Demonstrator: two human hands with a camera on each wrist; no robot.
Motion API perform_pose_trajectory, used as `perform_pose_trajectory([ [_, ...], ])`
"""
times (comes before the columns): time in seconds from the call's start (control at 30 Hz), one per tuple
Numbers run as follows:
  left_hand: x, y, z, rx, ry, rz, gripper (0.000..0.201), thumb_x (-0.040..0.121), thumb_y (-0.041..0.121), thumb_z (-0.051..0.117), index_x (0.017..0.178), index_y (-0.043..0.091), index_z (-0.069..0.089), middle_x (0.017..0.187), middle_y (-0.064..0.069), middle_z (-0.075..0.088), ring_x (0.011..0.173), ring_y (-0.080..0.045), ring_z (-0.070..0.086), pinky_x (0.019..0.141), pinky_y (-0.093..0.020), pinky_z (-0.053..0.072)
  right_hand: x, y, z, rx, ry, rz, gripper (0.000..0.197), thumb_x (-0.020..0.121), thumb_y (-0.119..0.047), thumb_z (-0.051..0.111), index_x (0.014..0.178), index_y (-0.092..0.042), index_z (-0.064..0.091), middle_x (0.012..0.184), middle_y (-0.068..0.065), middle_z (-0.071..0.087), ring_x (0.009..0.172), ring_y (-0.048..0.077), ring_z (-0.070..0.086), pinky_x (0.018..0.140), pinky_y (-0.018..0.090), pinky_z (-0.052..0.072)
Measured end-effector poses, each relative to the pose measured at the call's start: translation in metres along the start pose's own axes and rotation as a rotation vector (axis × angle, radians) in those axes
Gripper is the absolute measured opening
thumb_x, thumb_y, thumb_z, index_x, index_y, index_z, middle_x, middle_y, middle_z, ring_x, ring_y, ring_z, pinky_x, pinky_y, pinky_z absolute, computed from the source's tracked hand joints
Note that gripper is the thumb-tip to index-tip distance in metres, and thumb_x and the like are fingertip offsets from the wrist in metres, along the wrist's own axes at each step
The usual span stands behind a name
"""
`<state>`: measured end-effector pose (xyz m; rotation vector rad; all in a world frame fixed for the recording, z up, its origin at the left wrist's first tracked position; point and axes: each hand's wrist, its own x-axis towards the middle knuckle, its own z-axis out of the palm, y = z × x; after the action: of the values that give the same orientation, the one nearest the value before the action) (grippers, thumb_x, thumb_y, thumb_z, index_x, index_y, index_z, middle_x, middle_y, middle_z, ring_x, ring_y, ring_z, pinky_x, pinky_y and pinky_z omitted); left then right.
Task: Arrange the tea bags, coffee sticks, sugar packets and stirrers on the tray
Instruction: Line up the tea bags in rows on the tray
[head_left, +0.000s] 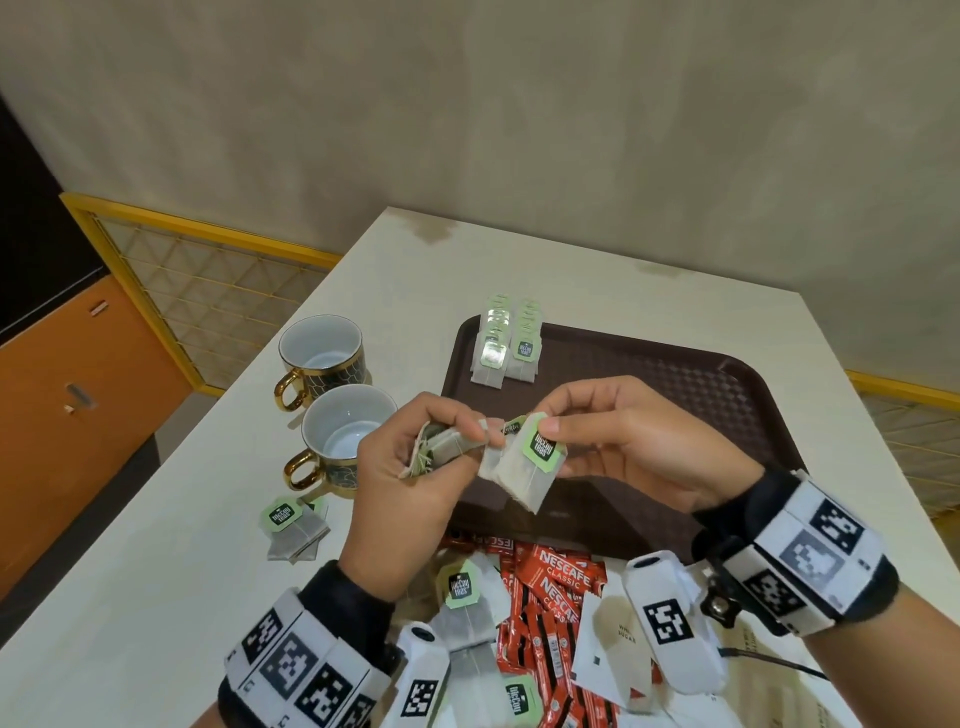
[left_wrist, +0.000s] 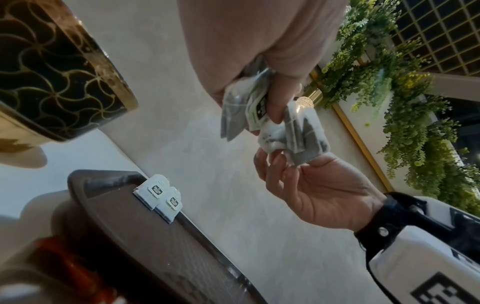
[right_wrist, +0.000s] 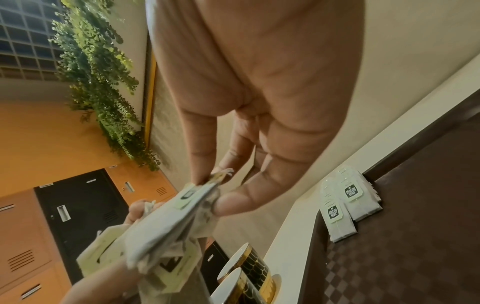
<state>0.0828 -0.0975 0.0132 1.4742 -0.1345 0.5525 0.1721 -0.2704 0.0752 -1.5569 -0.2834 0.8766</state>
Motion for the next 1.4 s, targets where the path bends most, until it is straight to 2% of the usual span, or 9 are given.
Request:
perform_pose_trajectory([
  [0.17, 0.002, -0.001, -0.006, 0.007, 0.042, 0.065, 0.035, 0.080, -0.011, 0.067, 0.083, 0.023, 0.065, 0.083, 0.003, 0.073, 0.093, -0.023, 0.071, 0.087, -0.033, 0.056, -0.007, -0.005, -0.012, 0.046, 0.053, -0.072, 0.021, 0.077, -0.016, 0.065, 0.093, -0.003, 0.064, 0.089, 0.014, 0.072, 0.077, 0.016, 0.069, 0.062, 0.019, 0.057],
  [0.37, 0.002, 0.001, -0.010, 0.228, -0.207, 0.317, 0.019, 0.080, 0.002, 0.065, 0.086, 0.020, 0.065, 0.090, 0.005, 0.071, 0.093, -0.012, 0.071, 0.079, -0.026, 0.056, -0.016, -0.019, -0.011, -0.093, 0.005, -0.204, 0.013, 0.077, -0.010, 0.066, 0.087, -0.001, 0.063, 0.084, 0.013, 0.072, 0.077, 0.017, 0.069, 0.065, 0.022, 0.057],
  [0.53, 0.000, 0.000, -0.008, 0.263, -0.268, 0.448, 0.009, 0.086, 0.011, 0.067, 0.080, 0.016, 0.063, 0.086, 0.003, 0.068, 0.092, -0.009, 0.069, 0.079, -0.025, 0.054, -0.007, -0.010, -0.005, -0.266, -0.073, -0.129, 0.002, 0.084, -0.001, 0.065, 0.086, -0.003, 0.066, 0.106, 0.016, 0.071, 0.087, 0.020, 0.067, 0.075, 0.024, 0.055],
  [0.67, -0.002, -0.001, -0.009, 0.304, -0.268, 0.465, 0.011, 0.086, 0.008, 0.067, 0.077, 0.013, 0.064, 0.082, 0.001, 0.069, 0.092, -0.013, 0.069, 0.081, -0.027, 0.054, -0.003, -0.004, -0.004, -0.238, -0.129, -0.048, 0.014, 0.078, -0.009, 0.070, 0.089, 0.000, 0.066, 0.086, 0.014, 0.072, 0.075, 0.017, 0.066, 0.069, 0.022, 0.056],
  [0.9, -0.004, -0.001, -0.008, 0.302, 0.085, 0.054, 0.031, 0.083, -0.003, 0.070, 0.084, 0.026, 0.062, 0.086, 0.008, 0.068, 0.085, -0.017, 0.067, 0.075, -0.032, 0.057, -0.001, -0.023, -0.014, -0.612, 0.159, -0.273, 0.003, 0.080, -0.006, 0.075, 0.080, -0.004, 0.073, 0.073, 0.004, 0.073, 0.062, 0.005, 0.062, 0.061, 0.017, 0.048],
  [1.1, 0.010, 0.003, 0.002, 0.121, 0.073, -0.360, 0.016, 0.088, 0.008, 0.067, 0.096, 0.021, 0.063, 0.079, 0.003, 0.066, 0.074, -0.017, 0.066, 0.060, -0.022, 0.054, 0.007, -0.029, -0.012, -0.793, 0.127, -0.332, 0.014, 0.077, -0.006, 0.078, 0.088, -0.013, 0.072, 0.074, -0.001, 0.070, 0.072, 0.011, 0.068, 0.071, 0.025, 0.056],
  [1.2, 0.019, 0.005, 0.005, 0.174, -0.018, -0.381, 0.015, 0.089, 0.024, 0.068, 0.102, 0.029, 0.066, 0.085, 0.011, 0.066, 0.080, -0.009, 0.066, 0.064, -0.020, 0.053, 0.011, -0.034, -0.009, -0.797, 0.083, -0.370, 0.011, 0.078, -0.009, 0.078, 0.088, -0.011, 0.074, 0.077, -0.001, 0.071, 0.071, 0.008, 0.067, 0.068, 0.020, 0.053],
  [1.3, 0.027, 0.005, 0.008, 0.239, -0.141, -0.384, 0.017, 0.087, 0.032, 0.070, 0.104, 0.032, 0.069, 0.095, 0.011, 0.070, 0.091, -0.006, 0.067, 0.079, -0.029, 0.059, 0.016, -0.040, -0.008, -0.778, 0.042, -0.407, 0.009, 0.078, -0.009, 0.078, 0.086, -0.007, 0.074, 0.078, 0.003, 0.072, 0.071, 0.022, 0.066, 0.067, 0.028, 0.053],
  [1.4, 0.030, 0.005, 0.009, 0.312, -0.174, -0.401, 0.010, 0.088, 0.032, 0.069, 0.097, 0.029, 0.071, 0.089, 0.007, 0.072, 0.087, -0.009, 0.066, 0.084, -0.037, 0.056, 0.024, -0.040, -0.011, -0.753, 0.046, -0.413, 0.008, 0.078, -0.007, 0.078, 0.085, -0.006, 0.074, 0.075, 0.004, 0.071, 0.066, 0.026, 0.064, 0.064, 0.029, 0.051],
])
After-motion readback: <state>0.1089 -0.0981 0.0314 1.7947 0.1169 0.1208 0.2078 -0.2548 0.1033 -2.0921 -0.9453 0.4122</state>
